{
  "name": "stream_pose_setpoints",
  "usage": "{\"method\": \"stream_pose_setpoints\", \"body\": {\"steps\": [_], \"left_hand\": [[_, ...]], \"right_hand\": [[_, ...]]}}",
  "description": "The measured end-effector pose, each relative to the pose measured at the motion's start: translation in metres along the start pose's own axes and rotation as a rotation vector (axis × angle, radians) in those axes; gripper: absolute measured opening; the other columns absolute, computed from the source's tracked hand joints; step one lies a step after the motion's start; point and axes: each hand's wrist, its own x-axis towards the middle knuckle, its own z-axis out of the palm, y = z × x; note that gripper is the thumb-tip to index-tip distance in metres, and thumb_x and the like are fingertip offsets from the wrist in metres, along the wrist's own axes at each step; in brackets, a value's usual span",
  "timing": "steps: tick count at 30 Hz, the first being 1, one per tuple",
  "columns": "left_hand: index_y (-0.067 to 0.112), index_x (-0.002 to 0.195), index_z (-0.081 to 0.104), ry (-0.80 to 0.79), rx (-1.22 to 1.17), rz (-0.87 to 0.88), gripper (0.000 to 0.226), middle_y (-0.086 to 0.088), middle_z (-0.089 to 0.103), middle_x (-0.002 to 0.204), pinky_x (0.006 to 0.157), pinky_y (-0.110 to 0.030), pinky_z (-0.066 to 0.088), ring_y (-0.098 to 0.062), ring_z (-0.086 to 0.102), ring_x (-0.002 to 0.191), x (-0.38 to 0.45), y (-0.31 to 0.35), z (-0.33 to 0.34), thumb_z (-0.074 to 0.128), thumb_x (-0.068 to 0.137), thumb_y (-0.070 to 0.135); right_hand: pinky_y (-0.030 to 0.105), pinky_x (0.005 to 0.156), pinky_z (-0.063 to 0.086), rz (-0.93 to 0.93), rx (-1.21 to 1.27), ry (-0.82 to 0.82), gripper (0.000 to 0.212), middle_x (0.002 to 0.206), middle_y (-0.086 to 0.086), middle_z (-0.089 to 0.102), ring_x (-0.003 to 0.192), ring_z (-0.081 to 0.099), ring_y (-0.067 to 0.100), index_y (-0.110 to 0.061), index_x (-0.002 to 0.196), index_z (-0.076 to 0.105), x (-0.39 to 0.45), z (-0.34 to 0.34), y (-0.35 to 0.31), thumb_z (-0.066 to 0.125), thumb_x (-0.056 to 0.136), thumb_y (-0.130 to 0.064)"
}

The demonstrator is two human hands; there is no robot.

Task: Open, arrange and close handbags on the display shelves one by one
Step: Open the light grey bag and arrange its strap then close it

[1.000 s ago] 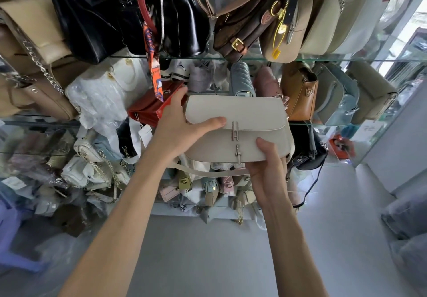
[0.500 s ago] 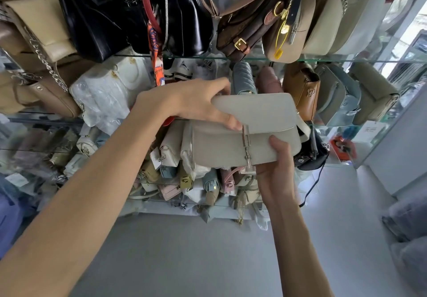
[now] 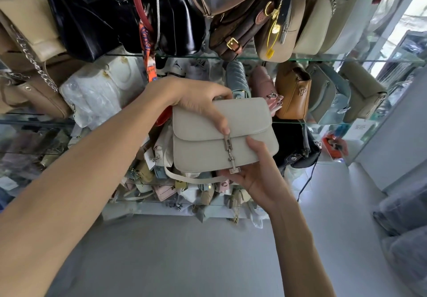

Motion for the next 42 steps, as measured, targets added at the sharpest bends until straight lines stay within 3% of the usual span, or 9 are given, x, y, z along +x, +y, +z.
{"method": "stream_pose_setpoints", "body": {"steps": [5, 9, 14, 23, 30, 32, 36, 38, 42], "left_hand": [[0.036, 0.125, 0.058, -0.07, -0.071, -0.049, 0.054, 0.012, 0.071, 0.108, 0.07, -0.029, 0.061, -0.006, 0.074, 0.083, 0.001, 0.007, 0.006, 0.075, 0.081, 0.062], [0.039, 0.146, 0.046, -0.057, -0.031, -0.066, 0.078, 0.026, 0.06, 0.107, 0.073, -0.022, 0.051, 0.009, 0.064, 0.084, -0.001, 0.014, 0.007, 0.062, 0.081, 0.078], [0.041, 0.132, 0.05, -0.065, 0.053, -0.006, 0.077, 0.017, 0.068, 0.113, 0.087, -0.033, 0.059, -0.003, 0.07, 0.096, -0.003, 0.018, 0.007, 0.085, 0.068, 0.066], [0.041, 0.138, 0.045, -0.017, 0.22, -0.005, 0.09, 0.016, 0.061, 0.118, 0.093, -0.035, 0.053, -0.01, 0.062, 0.106, 0.004, 0.028, 0.013, 0.085, 0.062, 0.069], [0.048, 0.119, 0.043, 0.014, 0.228, 0.051, 0.076, 0.022, 0.058, 0.106, 0.08, -0.03, 0.049, -0.006, 0.06, 0.101, 0.003, 0.033, 0.015, 0.087, 0.06, 0.068], [0.047, 0.124, 0.046, 0.045, 0.241, 0.071, 0.079, 0.018, 0.06, 0.11, 0.081, -0.031, 0.049, -0.007, 0.059, 0.1, 0.003, 0.033, 0.014, 0.087, 0.06, 0.069], [0.045, 0.127, 0.047, 0.066, 0.271, 0.102, 0.083, 0.021, 0.058, 0.107, 0.074, -0.028, 0.045, -0.007, 0.058, 0.099, 0.005, 0.035, 0.011, 0.087, 0.059, 0.071], [0.045, 0.127, 0.048, 0.068, 0.273, 0.106, 0.082, 0.023, 0.057, 0.104, 0.073, -0.025, 0.044, -0.003, 0.058, 0.098, 0.006, 0.036, 0.009, 0.087, 0.059, 0.07], [0.044, 0.128, 0.052, 0.103, 0.25, 0.114, 0.085, 0.02, 0.062, 0.113, 0.085, -0.031, 0.052, -0.004, 0.061, 0.103, 0.01, 0.033, 0.006, 0.086, 0.055, 0.074]], "right_hand": [[0.034, 0.074, 0.063, -0.058, 0.183, 0.059, 0.048, 0.128, 0.013, 0.072, 0.106, 0.072, 0.023, -0.007, 0.137, 0.058, 0.002, 0.002, 0.012, 0.061, 0.091, 0.003], [0.035, 0.079, 0.064, -0.106, 0.201, 0.103, 0.054, 0.135, 0.016, 0.067, 0.108, 0.07, 0.023, -0.006, 0.141, 0.056, 0.005, 0.006, 0.018, 0.063, 0.088, 0.0], [0.032, 0.076, 0.063, -0.164, 0.234, 0.104, 0.046, 0.13, 0.012, 0.071, 0.101, 0.073, 0.017, -0.009, 0.139, 0.059, 0.003, 0.008, 0.016, 0.063, 0.093, -0.004], [0.032, 0.08, 0.061, -0.168, 0.324, 0.116, 0.051, 0.123, 0.008, 0.072, 0.099, 0.071, 0.017, -0.008, 0.145, 0.054, -0.002, 0.008, 0.019, 0.05, 0.095, -0.007], [0.036, 0.093, 0.057, -0.185, 0.288, 0.112, 0.049, 0.134, 0.011, 0.068, 0.114, 0.066, 0.022, -0.008, 0.145, 0.054, -0.001, 0.002, 0.019, 0.047, 0.096, -0.008], [0.038, 0.097, 0.054, -0.213, 0.289, 0.096, 0.05, 0.137, 0.013, 0.067, 0.115, 0.066, 0.023, -0.007, 0.144, 0.055, -0.002, 0.0, 0.018, 0.049, 0.093, -0.007], [0.036, 0.081, 0.056, -0.256, 0.228, 0.032, 0.051, 0.12, 0.011, 0.071, 0.098, 0.069, 0.023, -0.004, 0.127, 0.063, -0.004, -0.001, 0.023, 0.061, 0.077, 0.0], [0.039, 0.093, 0.053, -0.276, 0.212, 0.002, 0.064, 0.125, 0.014, 0.068, 0.111, 0.064, 0.028, 0.005, 0.133, 0.056, -0.005, -0.004, 0.027, 0.065, 0.07, 0.004], [0.034, 0.087, 0.057, -0.352, 0.094, -0.051, 0.074, 0.117, 0.014, 0.068, 0.106, 0.065, 0.026, 0.007, 0.134, 0.052, -0.004, -0.009, 0.026, 0.071, 0.063, 0.004]]}}
